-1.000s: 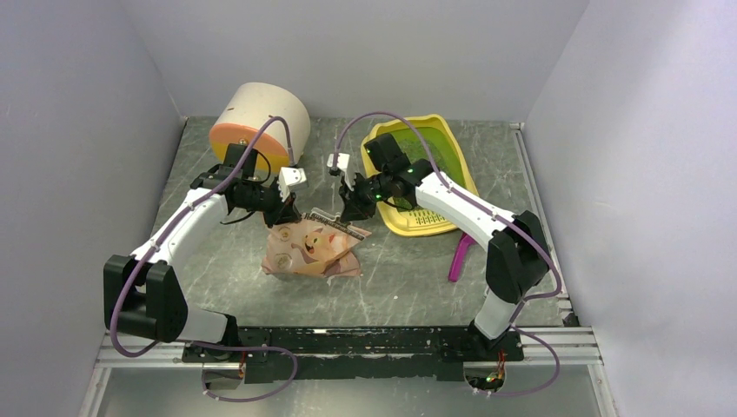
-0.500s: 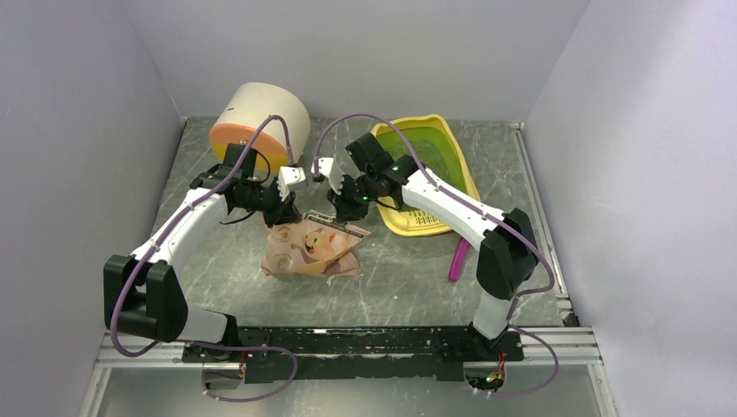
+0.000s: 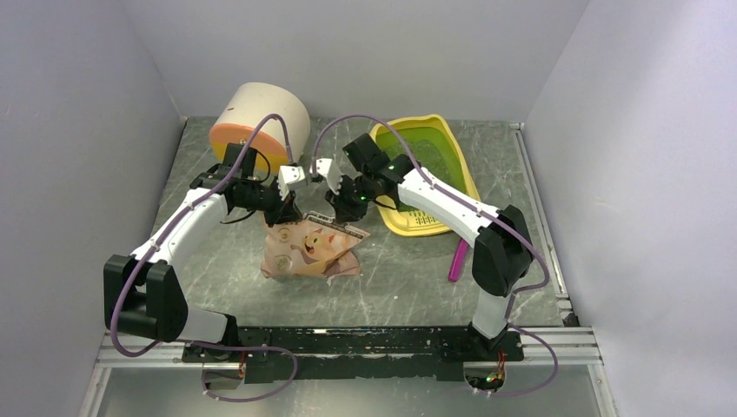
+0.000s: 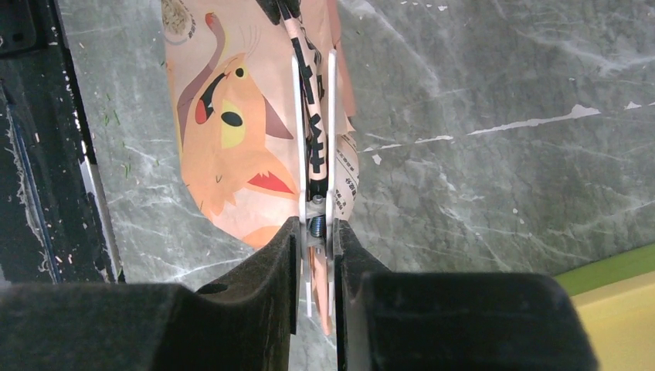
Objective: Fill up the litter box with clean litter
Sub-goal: Clamp the cat litter bag at the center of the board.
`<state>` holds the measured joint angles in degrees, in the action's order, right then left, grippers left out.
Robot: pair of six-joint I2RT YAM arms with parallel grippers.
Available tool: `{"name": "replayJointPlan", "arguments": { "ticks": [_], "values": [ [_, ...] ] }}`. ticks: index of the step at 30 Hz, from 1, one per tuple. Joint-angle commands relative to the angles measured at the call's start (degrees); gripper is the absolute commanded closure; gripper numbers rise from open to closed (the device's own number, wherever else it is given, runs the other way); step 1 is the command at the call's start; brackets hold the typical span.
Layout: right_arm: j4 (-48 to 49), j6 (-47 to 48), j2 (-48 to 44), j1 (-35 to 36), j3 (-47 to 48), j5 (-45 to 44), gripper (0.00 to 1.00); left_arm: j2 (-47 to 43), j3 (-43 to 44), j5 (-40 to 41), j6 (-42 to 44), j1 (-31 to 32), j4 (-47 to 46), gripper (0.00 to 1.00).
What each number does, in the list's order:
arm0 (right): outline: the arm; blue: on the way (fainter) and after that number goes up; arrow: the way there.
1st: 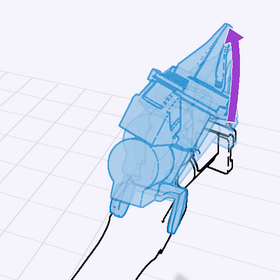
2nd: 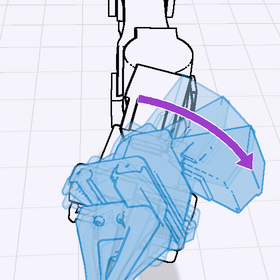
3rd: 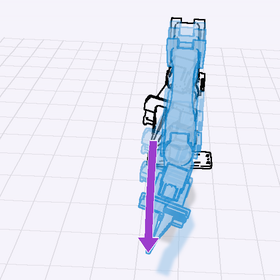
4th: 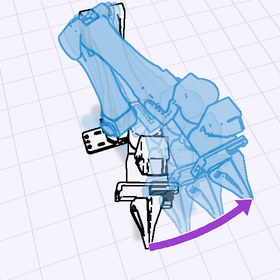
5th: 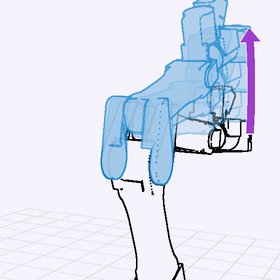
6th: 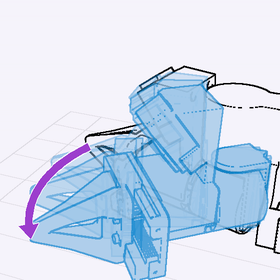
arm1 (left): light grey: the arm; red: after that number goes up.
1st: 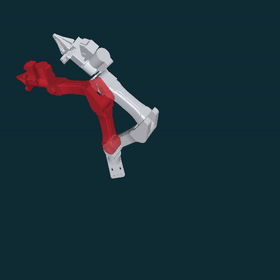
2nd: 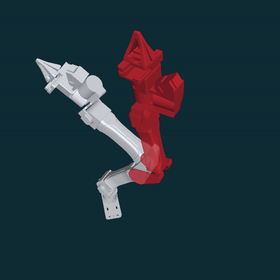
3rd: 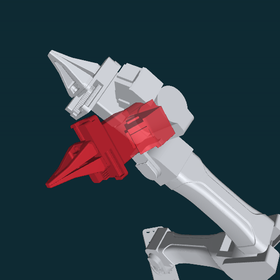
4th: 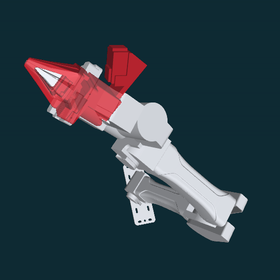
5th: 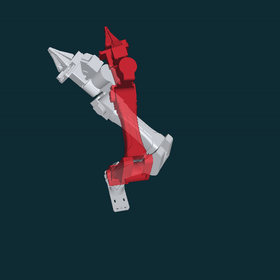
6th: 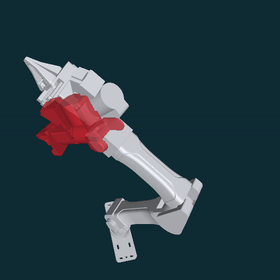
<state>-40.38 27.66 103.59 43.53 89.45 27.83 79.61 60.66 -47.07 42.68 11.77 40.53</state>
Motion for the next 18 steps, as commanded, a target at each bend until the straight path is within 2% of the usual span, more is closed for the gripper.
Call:
{"name": "replayJointPlan", "arguments": {
  "ticks": [1,4,7,10,18],
  "values": [
    [0.0,-1.64,1.26,0.18,1.21,0.7,0.75,-1.7,0.53,-5.76,0.55,-0.34,-2.04,0.95],
    [6.22,-4.71,-1.85,-0.56,-2.89,0.66,0.69,-1.91,0.26,-5.45,0.7,-0.39,-1.91,0.95],
    [10.62,-6.97,-4.59,-2.62,-6.5,4.3,0.68,-2.16,-0.01,-5.2,0.66,-0.43,-1.87,0.95],
    [11.63,-6.53,-5.48,-3.9,-8.22,8.32,0.66,-2.12,-0.03,-5.27,0.57,-0.43,-2.08,0.95],
    [12.2,-7.01,-4.29,-4.17,-7.95,9.68,0.67,-1.75,-0.02,-5.42,0.74,-0.41,-1.9,0.95]
  ]
}}
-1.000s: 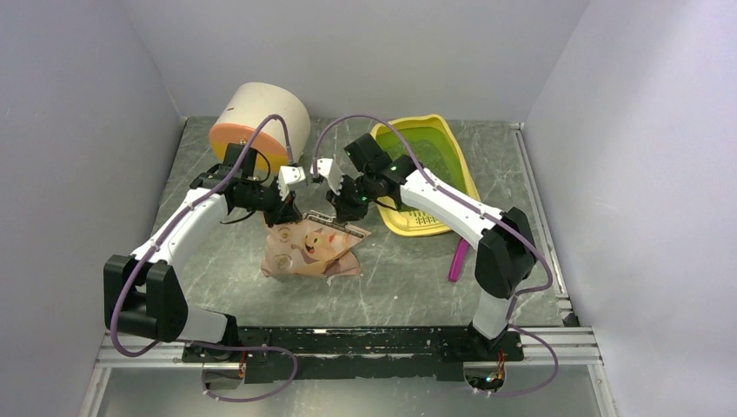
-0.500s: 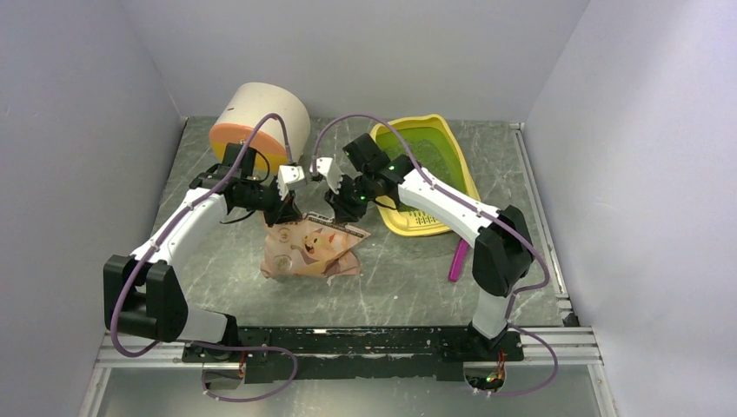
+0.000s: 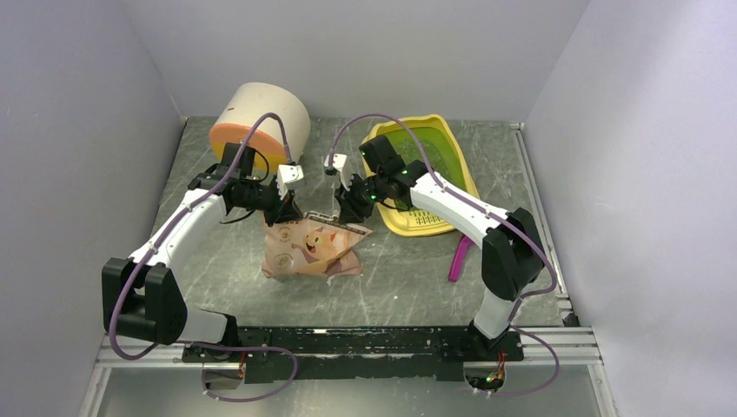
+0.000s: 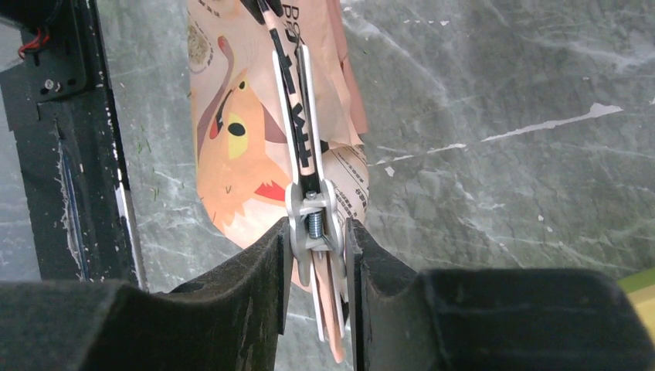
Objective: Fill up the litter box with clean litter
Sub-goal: Clamp the cat litter bag at the center of the board.
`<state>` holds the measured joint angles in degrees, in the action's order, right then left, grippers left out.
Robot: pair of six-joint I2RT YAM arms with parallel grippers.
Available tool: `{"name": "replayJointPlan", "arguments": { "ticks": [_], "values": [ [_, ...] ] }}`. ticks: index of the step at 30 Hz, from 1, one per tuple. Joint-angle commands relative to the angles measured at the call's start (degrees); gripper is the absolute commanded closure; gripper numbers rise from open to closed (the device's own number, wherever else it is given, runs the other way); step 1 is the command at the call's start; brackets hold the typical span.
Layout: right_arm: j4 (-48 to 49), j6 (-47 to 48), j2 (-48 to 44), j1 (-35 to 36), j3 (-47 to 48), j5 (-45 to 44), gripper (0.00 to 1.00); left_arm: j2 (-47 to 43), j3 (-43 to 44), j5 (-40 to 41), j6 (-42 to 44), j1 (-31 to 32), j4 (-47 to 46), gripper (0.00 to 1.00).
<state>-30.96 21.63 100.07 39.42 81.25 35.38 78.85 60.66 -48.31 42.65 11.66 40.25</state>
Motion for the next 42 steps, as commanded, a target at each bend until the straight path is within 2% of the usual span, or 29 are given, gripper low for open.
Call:
{"name": "replayJointPlan", "arguments": {
  "ticks": [1,4,8,11,14,17,19,23,29,42],
  "values": [
    [3.87,-1.35,-1.14,-0.06,-0.23,2.15,0.66,-1.06,-0.02,-4.16,0.76,-0.28,-1.58,0.95],
    [6.53,-2.0,-1.94,-0.1,-1.51,3.08,0.66,-1.15,-0.11,-4.09,0.68,-0.27,-1.66,0.95],
    [4.46,-0.48,-1.14,-0.12,-0.73,4.72,0.79,-1.15,-0.02,-3.89,0.56,-0.32,-1.62,0.95],
    [2.77,0.46,-0.85,-0.09,-0.46,3.73,0.81,-1.29,0.02,-3.85,0.33,-0.29,-1.88,0.95],
    [3.13,0.38,-1.53,-0.12,-1.16,2.15,0.69,-1.75,0.07,-3.8,0.37,-0.31,-1.45,0.95],
    [3.66,0.76,-2.87,-0.12,-1.94,0.59,0.66,-2.4,-0.19,-3.72,0.07,-0.32,-2.01,0.95],
    [2.94,1.82,-3.42,-0.07,-2.19,0.29,0.7,-2.38,-0.13,-3.56,0.13,-0.32,-1.9,0.95],
    [1.78,2.78,-3.6,-0.19,-2.51,0.19,0.88,-2.39,-0.04,-3.14,0.32,-0.32,-1.32,0.95],
    [3.05,3.63,-4.11,-0.21,-3.1,3.28,0.99,-2.56,0.07,-2.97,0.23,-0.29,-1.05,0.95],
    [-5.3,6.94,-0.24,2.49,2.45,-6.56,1.0,-3.13,-0.19,-4.14,-1.14,-0.31,-2.82,0.95]
  ]
}}
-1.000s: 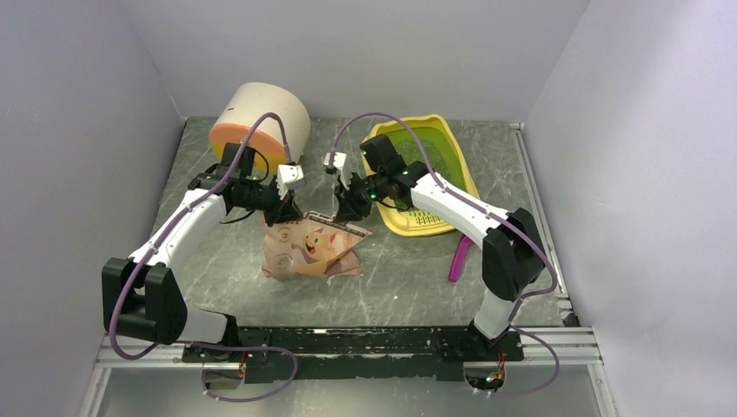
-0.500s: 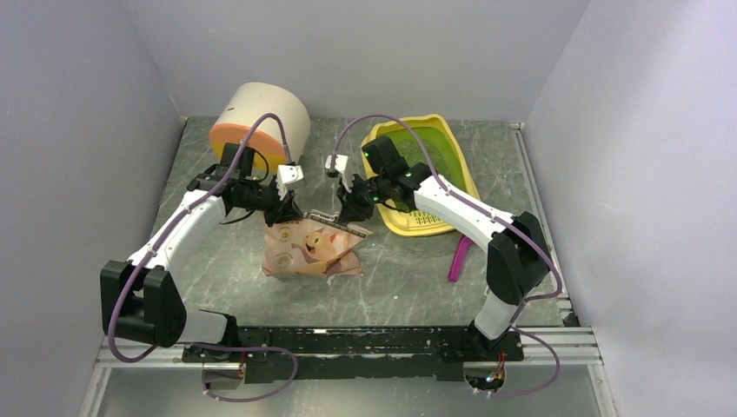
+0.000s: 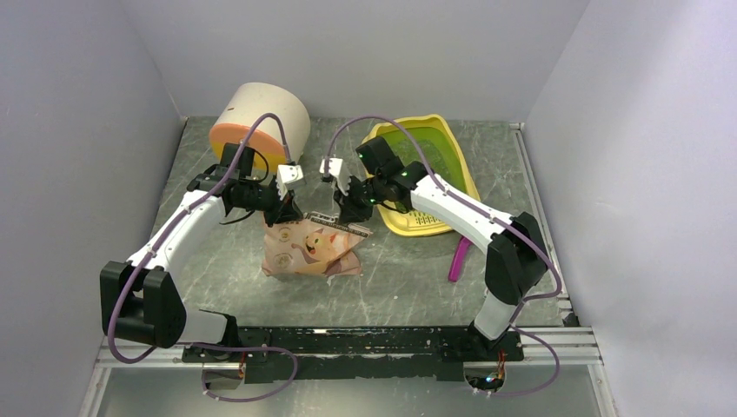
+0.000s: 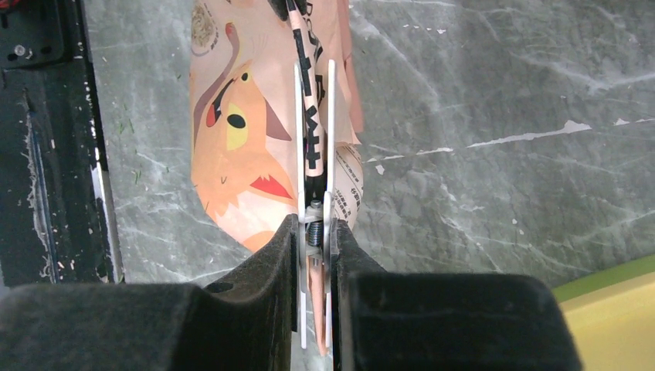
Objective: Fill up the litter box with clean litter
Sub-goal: Clamp the cat litter bag at the center of the board.
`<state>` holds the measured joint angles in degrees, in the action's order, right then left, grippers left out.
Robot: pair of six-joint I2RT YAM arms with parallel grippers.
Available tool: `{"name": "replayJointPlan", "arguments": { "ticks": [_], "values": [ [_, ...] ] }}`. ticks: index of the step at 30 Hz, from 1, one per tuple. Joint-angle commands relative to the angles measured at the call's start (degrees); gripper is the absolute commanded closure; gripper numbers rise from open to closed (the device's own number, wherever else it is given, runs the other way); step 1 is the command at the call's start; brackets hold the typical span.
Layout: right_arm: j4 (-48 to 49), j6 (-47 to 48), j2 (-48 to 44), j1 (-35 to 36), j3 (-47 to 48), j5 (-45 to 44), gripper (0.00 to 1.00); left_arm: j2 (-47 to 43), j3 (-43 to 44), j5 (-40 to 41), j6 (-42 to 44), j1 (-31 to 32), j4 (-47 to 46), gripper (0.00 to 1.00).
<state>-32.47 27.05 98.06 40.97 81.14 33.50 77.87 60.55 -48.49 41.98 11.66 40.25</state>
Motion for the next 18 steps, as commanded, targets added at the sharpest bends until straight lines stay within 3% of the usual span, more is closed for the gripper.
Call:
{"name": "replayJointPlan", "arguments": {
  "ticks": [1,6,13,18],
  "values": [
    [-4.16,1.59,2.06,1.25,2.98,-4.9,1.0,-2.1,-0.1,-4.06,-0.49,-0.31,-2.95,0.95],
    [-1.41,0.45,1.7,1.68,1.63,-2.01,0.99,-2.19,-0.02,-4.12,-0.45,-0.31,-2.8,0.95],
    [5.52,-4.13,-1.69,1.05,-3.31,-1.6,0.7,-2.63,0.0,-3.64,-0.14,-0.25,-2.04,0.95],
    [8.02,-5.41,-3.7,-0.36,-5.21,-0.49,0.68,-2.67,0.0,-3.63,-0.05,-0.25,-1.93,0.95]
  ]
}}
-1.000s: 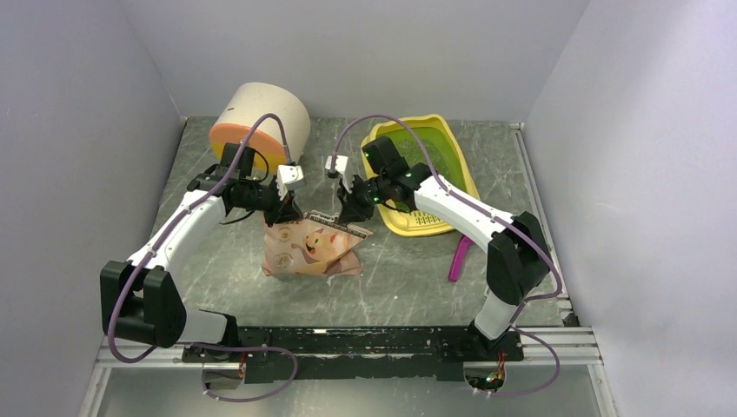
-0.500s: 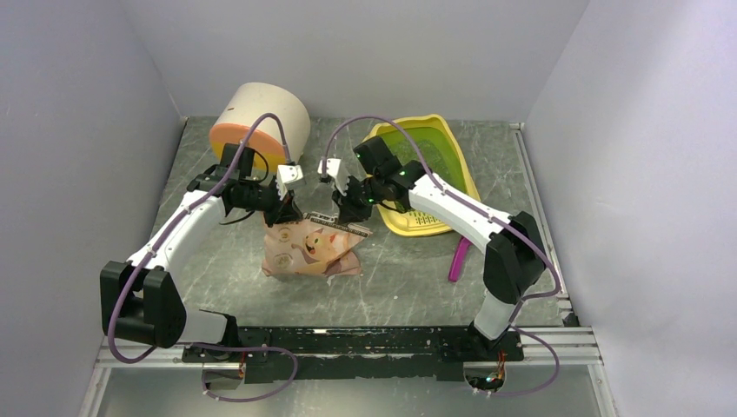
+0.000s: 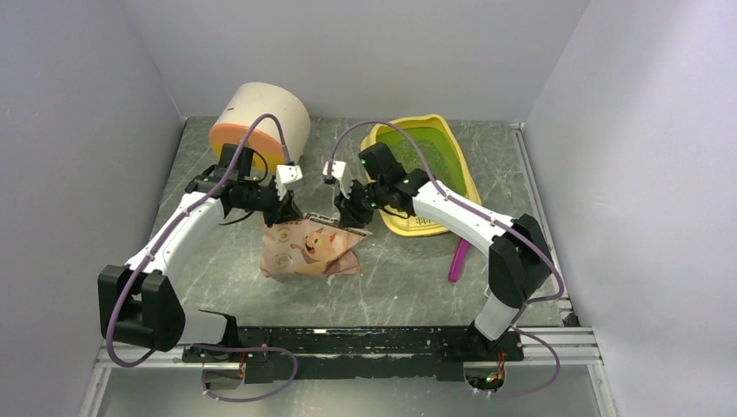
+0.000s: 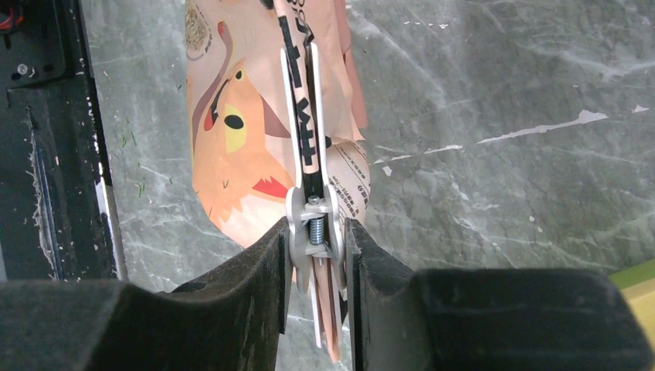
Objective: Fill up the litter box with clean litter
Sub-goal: Clamp the cat litter bag at the center of the board.
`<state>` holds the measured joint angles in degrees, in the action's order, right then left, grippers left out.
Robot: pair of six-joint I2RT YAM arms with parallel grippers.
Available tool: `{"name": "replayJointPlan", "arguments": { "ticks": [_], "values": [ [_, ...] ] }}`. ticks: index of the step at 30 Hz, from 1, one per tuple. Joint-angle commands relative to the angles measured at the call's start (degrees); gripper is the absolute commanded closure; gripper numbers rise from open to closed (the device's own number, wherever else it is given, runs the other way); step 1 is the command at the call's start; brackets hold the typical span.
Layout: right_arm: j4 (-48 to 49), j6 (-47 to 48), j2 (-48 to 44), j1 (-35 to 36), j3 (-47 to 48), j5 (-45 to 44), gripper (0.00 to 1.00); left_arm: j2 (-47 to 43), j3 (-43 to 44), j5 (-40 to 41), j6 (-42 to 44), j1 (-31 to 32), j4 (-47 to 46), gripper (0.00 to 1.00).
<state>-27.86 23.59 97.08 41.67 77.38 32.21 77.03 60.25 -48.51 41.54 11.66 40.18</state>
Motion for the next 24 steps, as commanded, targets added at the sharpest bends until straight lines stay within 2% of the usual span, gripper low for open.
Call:
{"name": "replayJointPlan", "arguments": {
  "ticks": [1,10,12,16,19,24],
  "values": [
    [3.61,-1.97,-3.03,-1.13,-1.6,1.02,0.67,-1.88,0.31,-3.61,0.43,-0.3,-1.8,0.95],
    [5.08,-3.21,-3.56,-1.24,-1.61,2.21,0.68,-2.19,0.59,-3.28,0.56,-0.31,-0.99,0.95],
    [5.27,-3.33,-3.36,-1.25,-1.47,3.18,0.71,-2.39,0.51,-3.25,0.48,-0.3,-1.11,0.95],
    [2.95,-2.29,-1.99,-1.24,-0.69,3.18,0.86,-2.46,0.53,-3.33,0.38,-0.28,-1.04,0.95],
    [1.9,-1.27,-1.59,-1.24,-0.69,2.95,0.93,-2.5,0.66,-3.25,0.56,-0.24,-0.81,0.95],
    [1.54,0.19,-1.71,-0.97,-1.13,1.81,0.95,-2.93,0.25,-3.58,0.1,-0.27,-1.52,0.95]
  ]
}}
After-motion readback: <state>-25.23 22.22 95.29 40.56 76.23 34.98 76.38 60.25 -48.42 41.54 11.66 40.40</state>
